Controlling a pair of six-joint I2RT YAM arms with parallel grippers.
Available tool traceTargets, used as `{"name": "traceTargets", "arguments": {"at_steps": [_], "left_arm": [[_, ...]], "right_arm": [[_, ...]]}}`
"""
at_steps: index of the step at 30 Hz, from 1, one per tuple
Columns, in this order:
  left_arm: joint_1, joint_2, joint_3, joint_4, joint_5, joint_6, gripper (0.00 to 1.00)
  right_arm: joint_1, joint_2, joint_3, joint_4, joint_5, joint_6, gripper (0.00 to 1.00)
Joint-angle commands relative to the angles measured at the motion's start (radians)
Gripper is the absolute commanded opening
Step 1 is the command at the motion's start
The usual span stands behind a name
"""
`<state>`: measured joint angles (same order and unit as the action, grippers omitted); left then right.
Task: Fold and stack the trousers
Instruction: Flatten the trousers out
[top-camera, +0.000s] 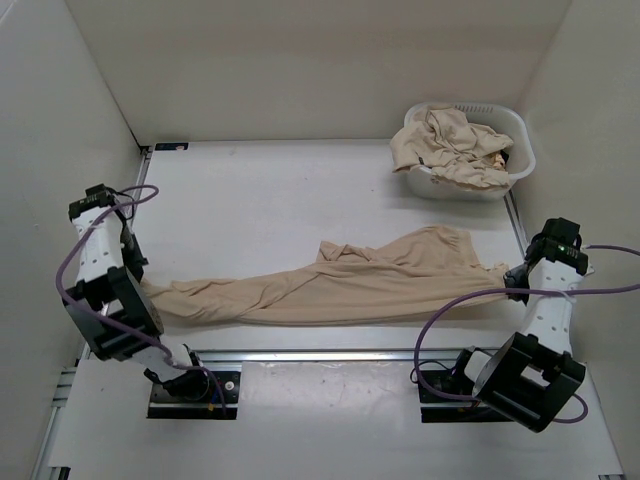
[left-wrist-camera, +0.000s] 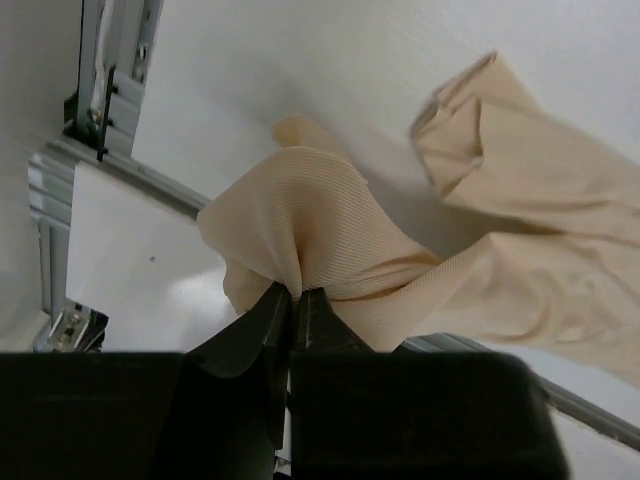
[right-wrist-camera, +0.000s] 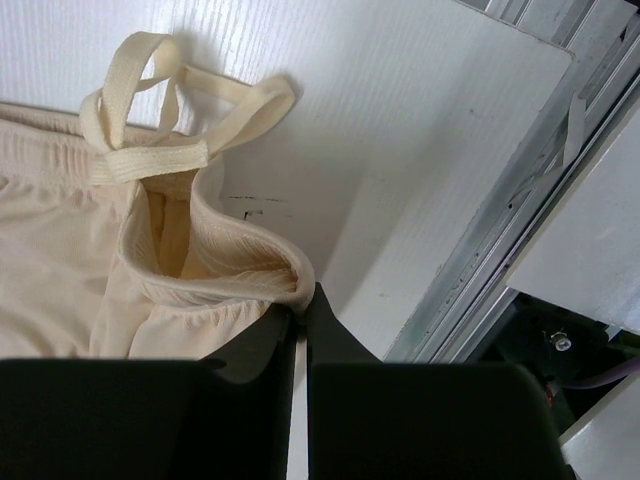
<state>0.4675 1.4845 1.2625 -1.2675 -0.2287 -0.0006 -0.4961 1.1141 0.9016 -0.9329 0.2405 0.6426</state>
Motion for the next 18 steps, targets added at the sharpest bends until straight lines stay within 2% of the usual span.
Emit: {"name": "traceTargets", "arguments": {"at_steps": [1, 3, 4, 6, 8, 9, 11, 14, 18], "left_arm": [[0.010, 0.086, 0.115, 0.084, 0.028, 0.001, 0.17], [0.019, 0.216, 0.213, 0.105, 0.076, 0.001, 0.27], [0.019, 0.255, 0.313, 0.105, 0.101, 0.001, 0.27], [0.043, 0.336, 0.404, 0.160, 0.120, 0.001, 0.32], [0.043, 0.368, 0.405, 0.190, 0.120, 0.001, 0.40], [0.052, 0.378, 0.405, 0.212, 0.120, 0.001, 0.48], [0.063, 0.378, 0.342, 0.227, 0.120, 0.001, 0.69], [0.095, 0.284, 0.211, 0.307, 0.129, 0.001, 0.73], [0.138, 0.104, 0.031, 0.424, 0.144, 0.001, 0.71]], "right_arm": [[-0.006, 0.022, 0.002, 0.052, 0.026, -0.021, 0.00], [-0.006, 0.035, 0.002, 0.052, 0.026, -0.031, 0.00], [-0.006, 0.035, 0.002, 0.052, 0.017, -0.031, 0.00], [-0.006, 0.044, -0.009, 0.062, 0.017, -0.031, 0.00], [-0.006, 0.044, -0.018, 0.062, 0.017, -0.031, 0.00], [-0.006, 0.044, -0.018, 0.062, 0.008, -0.031, 0.00], [-0.006, 0.044, -0.029, 0.071, 0.008, -0.041, 0.00], [-0.006, 0.044, -0.049, 0.071, -0.012, -0.050, 0.00], [-0.006, 0.044, -0.069, 0.080, -0.021, -0.050, 0.00]]}}
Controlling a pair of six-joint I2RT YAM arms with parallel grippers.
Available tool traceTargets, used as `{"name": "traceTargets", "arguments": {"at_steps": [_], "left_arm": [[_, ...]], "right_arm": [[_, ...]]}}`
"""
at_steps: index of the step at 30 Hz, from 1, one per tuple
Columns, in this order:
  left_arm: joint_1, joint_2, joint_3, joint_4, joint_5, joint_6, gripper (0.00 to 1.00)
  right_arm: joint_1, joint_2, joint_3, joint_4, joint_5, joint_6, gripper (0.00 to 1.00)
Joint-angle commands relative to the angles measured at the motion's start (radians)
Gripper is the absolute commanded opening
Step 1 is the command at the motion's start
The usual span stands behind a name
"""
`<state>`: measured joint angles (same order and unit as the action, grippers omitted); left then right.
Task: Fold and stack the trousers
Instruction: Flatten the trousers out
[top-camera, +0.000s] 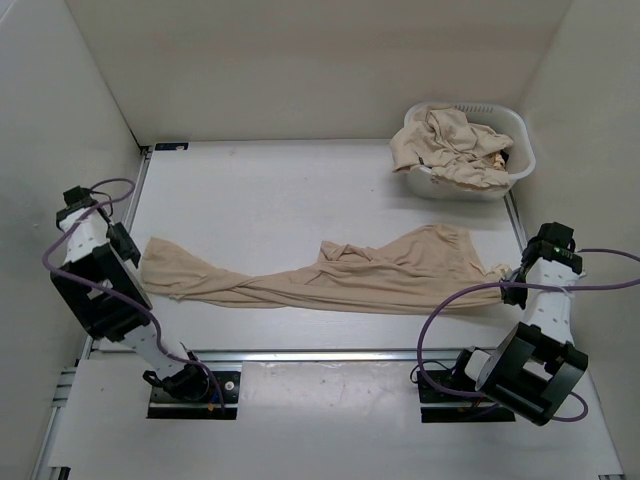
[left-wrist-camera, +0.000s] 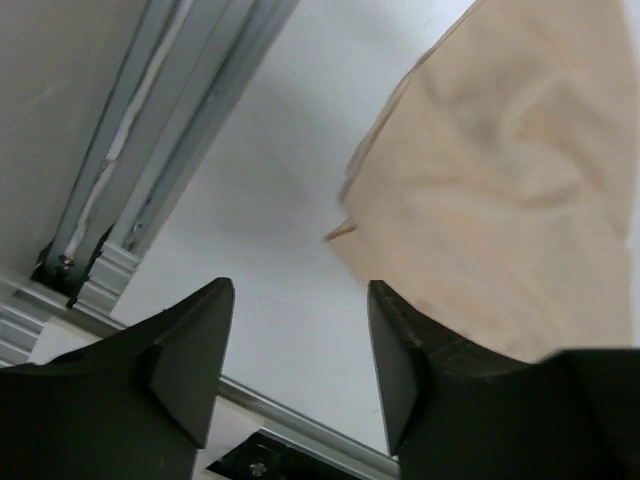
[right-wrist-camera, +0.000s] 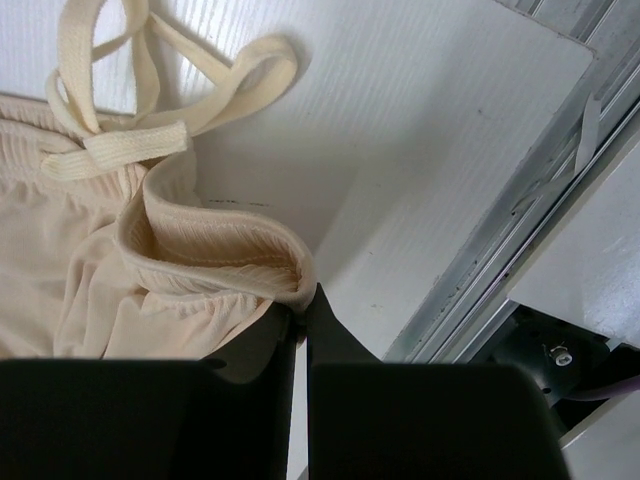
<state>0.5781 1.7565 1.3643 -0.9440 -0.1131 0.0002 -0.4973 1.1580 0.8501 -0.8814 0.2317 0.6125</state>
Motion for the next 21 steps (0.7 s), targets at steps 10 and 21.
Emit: {"name": "traceTargets", "arguments": {"at_steps": [10, 21], "left_arm": [[0.049, -0.077, -0.240, 0.172, 0.116, 0.000, 0.66], [0.049, 0.043, -0.248, 0.202, 0.141, 0.000, 0.47]], "right_arm": [[-0.004, 0.009, -0.008, 0.019, 0.000, -0.020, 0.00], [-0.004, 0.009, 0.012, -0.008, 0.018, -0.020, 0.00]]}}
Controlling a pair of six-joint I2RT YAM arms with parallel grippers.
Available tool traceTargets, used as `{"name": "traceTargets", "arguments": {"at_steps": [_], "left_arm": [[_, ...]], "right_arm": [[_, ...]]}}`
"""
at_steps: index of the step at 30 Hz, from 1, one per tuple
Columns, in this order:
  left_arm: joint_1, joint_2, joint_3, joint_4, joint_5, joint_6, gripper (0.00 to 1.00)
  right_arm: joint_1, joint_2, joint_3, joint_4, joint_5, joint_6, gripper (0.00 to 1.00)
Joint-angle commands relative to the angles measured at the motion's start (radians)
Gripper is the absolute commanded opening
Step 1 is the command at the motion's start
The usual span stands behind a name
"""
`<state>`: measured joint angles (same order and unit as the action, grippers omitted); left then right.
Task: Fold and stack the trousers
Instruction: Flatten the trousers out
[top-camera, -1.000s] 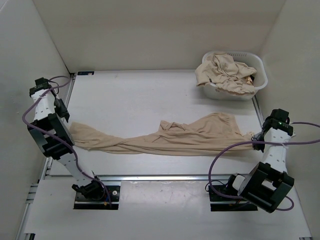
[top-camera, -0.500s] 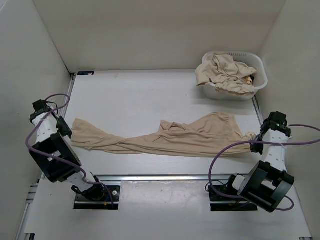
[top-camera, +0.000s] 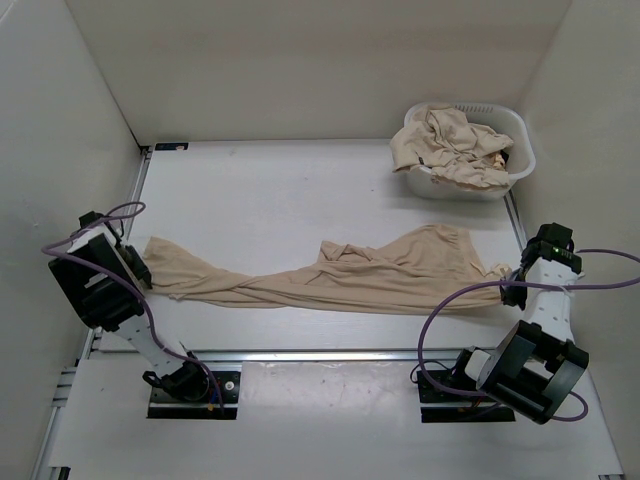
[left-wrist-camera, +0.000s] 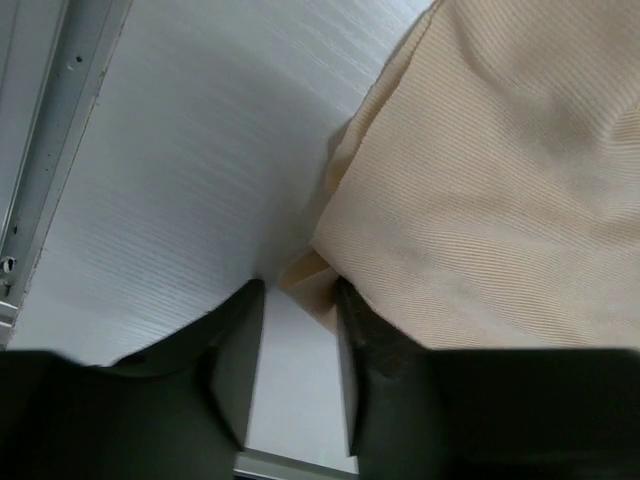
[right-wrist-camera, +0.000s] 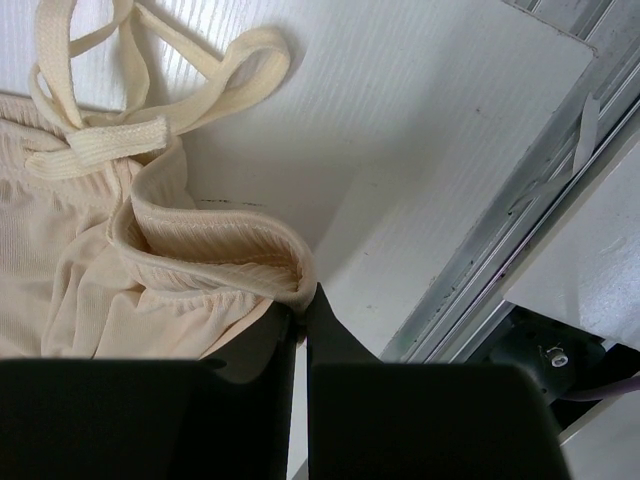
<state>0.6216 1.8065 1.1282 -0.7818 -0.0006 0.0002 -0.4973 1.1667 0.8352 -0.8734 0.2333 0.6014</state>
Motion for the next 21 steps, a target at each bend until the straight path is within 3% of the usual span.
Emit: {"name": "traceTargets", "arguments": {"at_steps": [1, 2, 3, 5, 9, 16, 21], "left_arm": [[0.006, 0.004, -0.011, 0.050, 0.037, 0.000, 0.42], [0.006, 0.004, -0.011, 0.050, 0.054, 0.000, 0.33], [0.006, 0.014, -0.021, 0.050, 0.077, 0.000, 0.14], [0.006, 0.014, -0.030, 0.036, 0.088, 0.000, 0.14], [0.058, -0.181, -0.030, -0.026, 0.045, 0.000, 0.14], [0.115, -0.466, 0.145, -0.166, 0.013, 0.000, 0.14], [0.104, -0.392, 0.287, -0.232, 0.013, 0.000, 0.14]], "right_arm": [[-0.004, 0.001, 0.036, -0.016, 0.017, -0.009, 0.00], [-0.004, 0.001, 0.036, -0.016, 0.017, -0.009, 0.00], [-0.004, 0.001, 0.036, -0.025, 0.017, -0.009, 0.00], [-0.004, 0.001, 0.045, -0.026, 0.017, -0.009, 0.00], [-0.004, -0.013, 0.111, -0.068, 0.049, -0.009, 0.00], [-0.014, -0.039, 0.165, -0.079, 0.103, -0.020, 0.00], [-0.034, -0.004, 0.199, -0.061, 0.103, -0.011, 0.00]]}}
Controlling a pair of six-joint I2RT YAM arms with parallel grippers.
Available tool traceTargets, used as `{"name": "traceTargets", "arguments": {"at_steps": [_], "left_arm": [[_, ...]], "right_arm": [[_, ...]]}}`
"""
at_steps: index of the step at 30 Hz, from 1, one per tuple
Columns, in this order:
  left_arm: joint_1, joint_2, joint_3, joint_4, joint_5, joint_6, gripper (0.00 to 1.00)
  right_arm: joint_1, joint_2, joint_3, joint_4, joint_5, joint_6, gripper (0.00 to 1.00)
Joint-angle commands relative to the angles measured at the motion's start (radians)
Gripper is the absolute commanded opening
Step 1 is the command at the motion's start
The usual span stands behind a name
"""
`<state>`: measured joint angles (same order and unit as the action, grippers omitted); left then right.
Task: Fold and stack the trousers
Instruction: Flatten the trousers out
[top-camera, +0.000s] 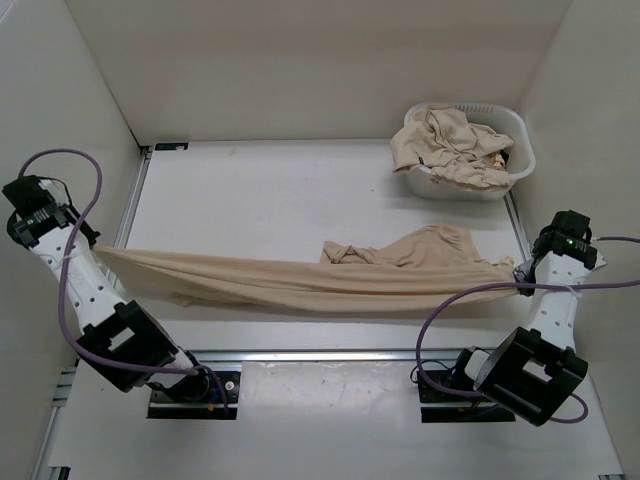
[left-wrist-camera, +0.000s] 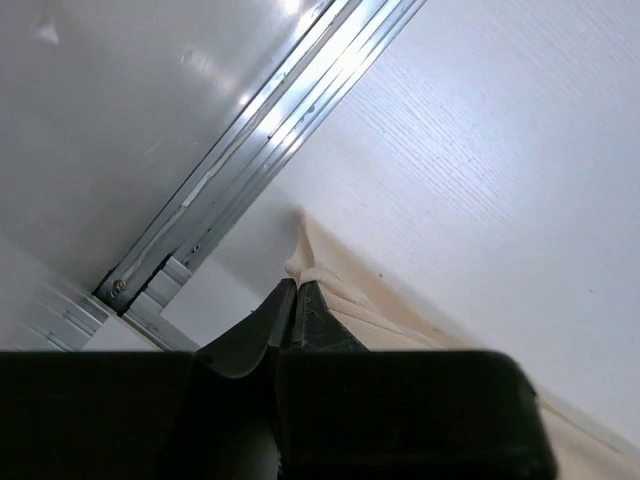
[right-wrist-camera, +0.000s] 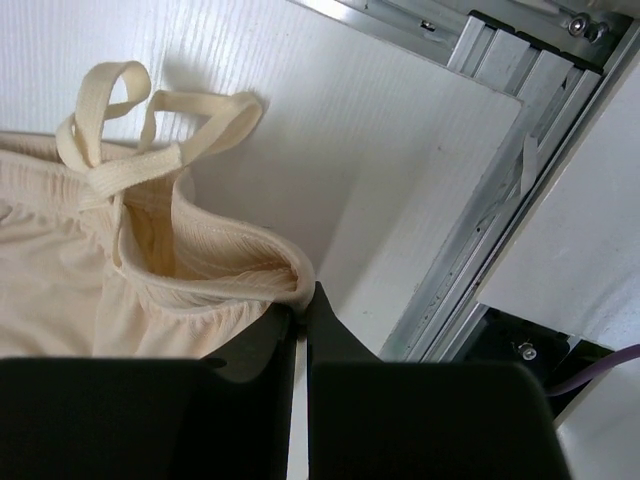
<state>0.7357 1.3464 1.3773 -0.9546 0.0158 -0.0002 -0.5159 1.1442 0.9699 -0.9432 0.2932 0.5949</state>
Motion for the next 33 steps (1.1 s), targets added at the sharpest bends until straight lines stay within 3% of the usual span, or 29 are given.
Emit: {"name": "traceTargets", "arguments": {"at_steps": [1, 6, 12, 19, 20, 22, 25, 33], "left_arm": [[-0.010, 0.094, 0.061, -0.059, -0.004, 0.000, 0.14], [-0.131, 0.325, 0.262, -0.070, -0.046, 0.000, 0.14], [-0.300, 0.590, 0.383, -0.049, -0.184, 0.000, 0.14], [-0.328, 0.813, 0.547, 0.025, -0.258, 0.000, 0.14], [-0.328, 0.826, 0.560, 0.025, -0.258, 0.000, 0.20], [-0.328, 0.835, 0.569, 0.025, -0.258, 0.000, 0.61], [-0.328, 0.753, 0.473, 0.025, -0.252, 0.000, 0.80], [-0.191, 0.444, 0.048, 0.057, -0.094, 0.000, 0.83]], "right_arm": [[-0.015, 0.029, 0.064, 0.009, 0.043, -0.015, 0.00], [-0.015, 0.132, 0.124, 0.027, 0.052, -0.037, 0.00], [-0.015, 0.177, 0.144, 0.037, 0.052, -0.055, 0.00], [-0.015, 0.186, 0.125, 0.047, 0.073, -0.075, 0.00], [-0.015, 0.186, 0.125, 0.047, 0.061, -0.075, 0.00], [-0.015, 0.186, 0.115, 0.057, 0.052, -0.084, 0.00], [-0.015, 0.186, 0.115, 0.057, 0.029, -0.084, 0.00], [-0.015, 0.157, 0.070, 0.084, -0.012, -0.084, 0.00]]}}
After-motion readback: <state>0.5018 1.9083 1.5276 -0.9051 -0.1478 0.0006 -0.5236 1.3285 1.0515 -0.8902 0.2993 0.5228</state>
